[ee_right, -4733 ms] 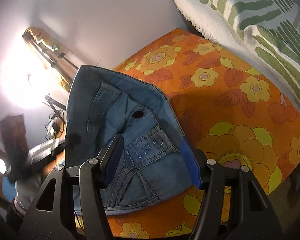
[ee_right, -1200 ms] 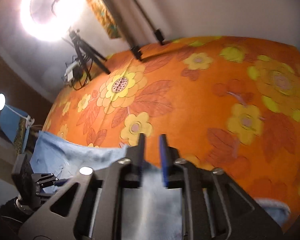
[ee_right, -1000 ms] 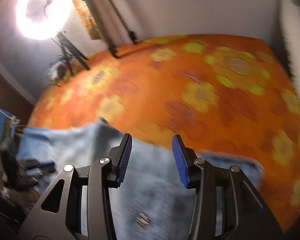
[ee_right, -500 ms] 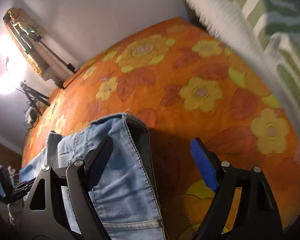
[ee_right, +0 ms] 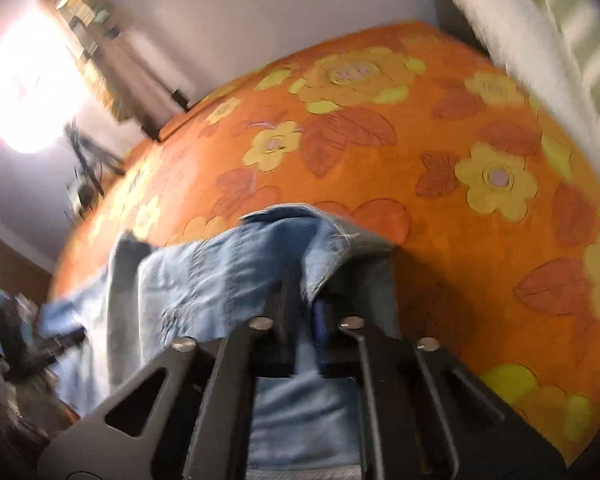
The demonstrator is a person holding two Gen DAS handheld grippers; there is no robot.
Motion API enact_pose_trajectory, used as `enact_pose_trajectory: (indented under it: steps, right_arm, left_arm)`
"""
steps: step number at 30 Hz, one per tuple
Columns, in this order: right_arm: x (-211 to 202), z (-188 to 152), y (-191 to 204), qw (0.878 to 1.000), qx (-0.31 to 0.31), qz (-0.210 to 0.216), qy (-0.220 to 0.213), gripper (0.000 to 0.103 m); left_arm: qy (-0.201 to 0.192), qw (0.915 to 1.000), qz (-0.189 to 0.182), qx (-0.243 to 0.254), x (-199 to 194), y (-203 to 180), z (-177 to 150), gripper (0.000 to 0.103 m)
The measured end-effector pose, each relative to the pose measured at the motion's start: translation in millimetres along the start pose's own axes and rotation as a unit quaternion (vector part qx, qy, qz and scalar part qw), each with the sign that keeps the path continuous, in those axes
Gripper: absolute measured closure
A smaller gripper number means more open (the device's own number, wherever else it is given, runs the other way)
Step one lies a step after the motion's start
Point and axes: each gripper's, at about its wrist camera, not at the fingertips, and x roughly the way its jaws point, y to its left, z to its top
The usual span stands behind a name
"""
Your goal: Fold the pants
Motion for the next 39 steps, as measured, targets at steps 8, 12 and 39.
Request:
enact_pose_trajectory:
  steps: [8, 12, 39]
  right_arm:
    - [-16.2, -2.6, 14.1, 0.982, -0.052, -0.181, -0.017, 0.101]
    - [-5.4, -4.8, 13.9, 0.983, -0.059, -0.175, 0.001, 0.095]
    - [-73.1, -38.7, 265.3, 0.982, -0.185, 0.033, -0.036, 0.053]
  left_arm:
    - [-0.003, 1.0000, 0.005, 0.007, -0.9, -1.6, -1.4, 0.074]
    - [-0.004, 0.9998, 0.019, 0.005, -4.8, 1.7, -5.0, 0.074]
    - [-0.146, 0.9695, 0.122, -0.155, -191.9, 168.1, -112.8, 0.059]
